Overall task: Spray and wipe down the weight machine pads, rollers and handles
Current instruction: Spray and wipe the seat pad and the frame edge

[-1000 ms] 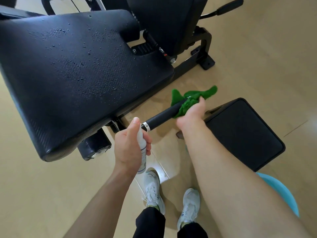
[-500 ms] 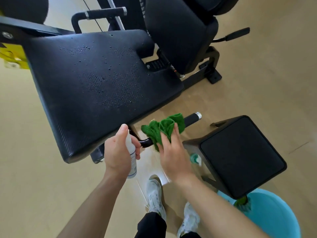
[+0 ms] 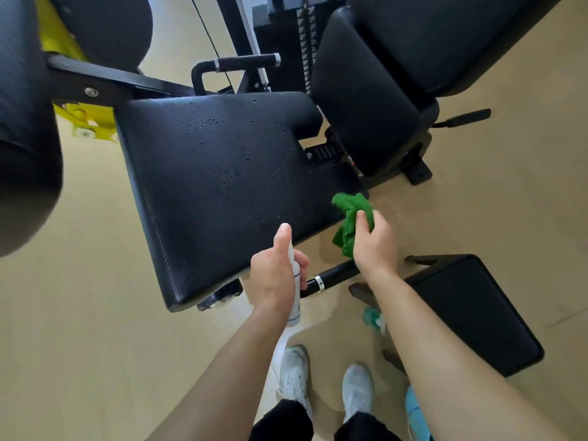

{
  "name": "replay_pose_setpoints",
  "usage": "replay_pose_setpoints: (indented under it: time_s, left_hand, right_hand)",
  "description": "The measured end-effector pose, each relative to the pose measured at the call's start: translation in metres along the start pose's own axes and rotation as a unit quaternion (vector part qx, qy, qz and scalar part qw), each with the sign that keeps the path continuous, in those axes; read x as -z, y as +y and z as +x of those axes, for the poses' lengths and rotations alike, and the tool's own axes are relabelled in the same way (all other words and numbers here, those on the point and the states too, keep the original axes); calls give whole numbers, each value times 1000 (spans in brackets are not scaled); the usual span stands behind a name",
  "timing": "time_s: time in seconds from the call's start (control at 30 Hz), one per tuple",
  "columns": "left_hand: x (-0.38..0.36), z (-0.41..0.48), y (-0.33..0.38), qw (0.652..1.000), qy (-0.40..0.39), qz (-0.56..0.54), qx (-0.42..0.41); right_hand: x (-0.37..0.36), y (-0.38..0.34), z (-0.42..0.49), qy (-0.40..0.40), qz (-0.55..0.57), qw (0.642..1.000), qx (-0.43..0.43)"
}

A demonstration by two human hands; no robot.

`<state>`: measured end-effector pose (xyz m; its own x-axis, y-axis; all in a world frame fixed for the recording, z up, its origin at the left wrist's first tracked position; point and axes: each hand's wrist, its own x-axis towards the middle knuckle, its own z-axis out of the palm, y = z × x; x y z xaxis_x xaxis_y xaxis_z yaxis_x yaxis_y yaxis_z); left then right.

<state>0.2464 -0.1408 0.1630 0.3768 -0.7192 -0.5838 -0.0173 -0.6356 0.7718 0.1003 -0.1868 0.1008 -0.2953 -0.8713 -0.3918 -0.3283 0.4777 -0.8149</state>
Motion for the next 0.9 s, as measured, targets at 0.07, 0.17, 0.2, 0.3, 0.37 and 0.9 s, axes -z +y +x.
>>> replay_pose_setpoints:
  time_s: [0.07, 0.17, 0.2, 0.3, 0.37, 0.9]
  left_hand:
    - [-10, 8, 5, 1000, 13, -12, 12]
    - [-30, 26, 12, 999, 26, -2, 35]
    - [-38, 33, 14, 998, 30, -5, 48]
    - [-64, 53, 22, 996, 43, -16, 77]
    - [-80, 65, 29, 994, 49, -16, 96]
    - [-41, 105, 32, 990, 89, 6, 110]
  right_hand:
    - [11, -16, 9, -5, 36, 999, 31]
    - [23, -23, 25, 6, 43, 997, 64]
    - [26, -23, 29, 18, 35, 997, 69]
    - [39, -14, 41, 54, 7, 996, 77]
    - [50, -5, 50, 21, 7, 998, 54]
    - [-58, 0, 131, -124, -225, 956, 142]
